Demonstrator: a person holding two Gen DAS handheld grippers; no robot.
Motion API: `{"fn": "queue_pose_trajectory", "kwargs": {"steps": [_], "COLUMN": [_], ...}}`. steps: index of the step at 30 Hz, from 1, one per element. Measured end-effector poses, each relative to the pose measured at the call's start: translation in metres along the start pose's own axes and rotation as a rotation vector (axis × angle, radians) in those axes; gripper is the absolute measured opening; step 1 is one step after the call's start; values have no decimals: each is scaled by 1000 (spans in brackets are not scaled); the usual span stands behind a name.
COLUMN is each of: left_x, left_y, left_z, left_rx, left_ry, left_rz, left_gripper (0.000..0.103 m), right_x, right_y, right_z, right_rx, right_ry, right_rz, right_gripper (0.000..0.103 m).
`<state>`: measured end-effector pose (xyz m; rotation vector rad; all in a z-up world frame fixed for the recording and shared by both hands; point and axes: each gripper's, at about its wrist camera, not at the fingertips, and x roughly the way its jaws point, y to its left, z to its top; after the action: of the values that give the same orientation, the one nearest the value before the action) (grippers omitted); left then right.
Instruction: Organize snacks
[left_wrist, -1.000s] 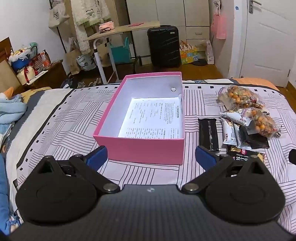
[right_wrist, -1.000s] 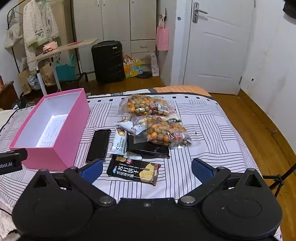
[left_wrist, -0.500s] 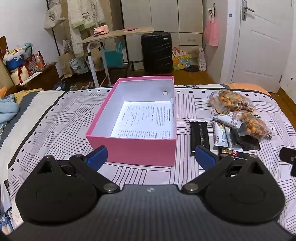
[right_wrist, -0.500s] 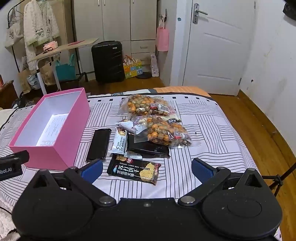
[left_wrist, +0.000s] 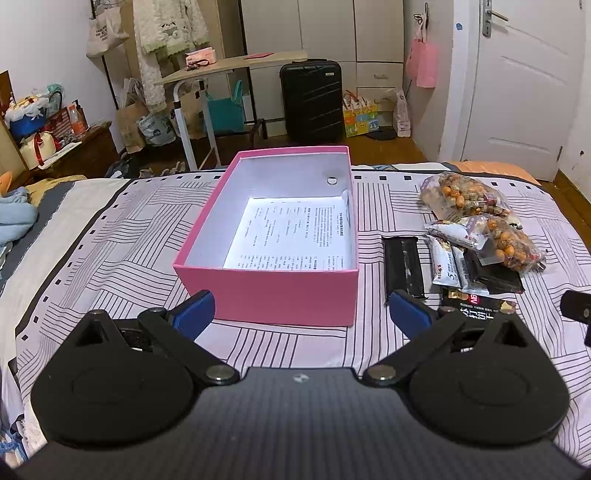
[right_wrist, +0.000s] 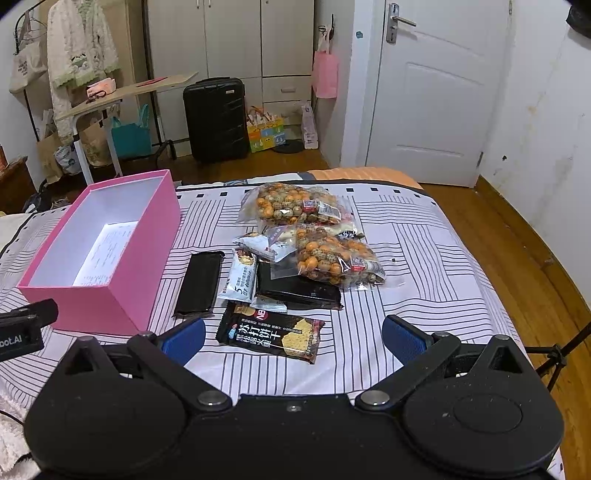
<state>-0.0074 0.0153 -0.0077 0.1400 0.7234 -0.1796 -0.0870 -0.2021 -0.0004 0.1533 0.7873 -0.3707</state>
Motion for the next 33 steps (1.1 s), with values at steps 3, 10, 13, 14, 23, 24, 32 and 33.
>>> {"fn": "queue_pose_trajectory", "kwargs": {"steps": [3,10,13,14,23,24,32,33], "left_x": [-2,-3,-5,-6,-4,-3,-8,-10], "left_y": [-2,-3,-2,-2,-3,-4,-4,-3], "left_z": [0,0,0,0,-3,-3,-6,-6], "left_rx": [1,-1,-3,-8,-10,-8,13,11], "left_ry": [-3,-1,-28,-38,-45,-44,-61,-66], "left_rz": [-4,-15,-8,-10,-3,-2,-8,-9], "left_gripper": [103,103,103,103,103,103,103,103], "right_x": [0,-6,-8,-9,-11,-11,-11,-12], "right_y": [-1,2,4,5,8,9,12,12], "right_z": [0,0,-1,-1,-2,-3,-4,-4], "right_rx": [2,-12,-24,-27,-39,-41,-54,-53], "right_ry": [-2,-41,-49,-50,-63,-64,-66,-67], "right_rz": [0,24,24,25,39,38,37,37], "right_gripper": [103,103,103,103,103,103,103,103]}}
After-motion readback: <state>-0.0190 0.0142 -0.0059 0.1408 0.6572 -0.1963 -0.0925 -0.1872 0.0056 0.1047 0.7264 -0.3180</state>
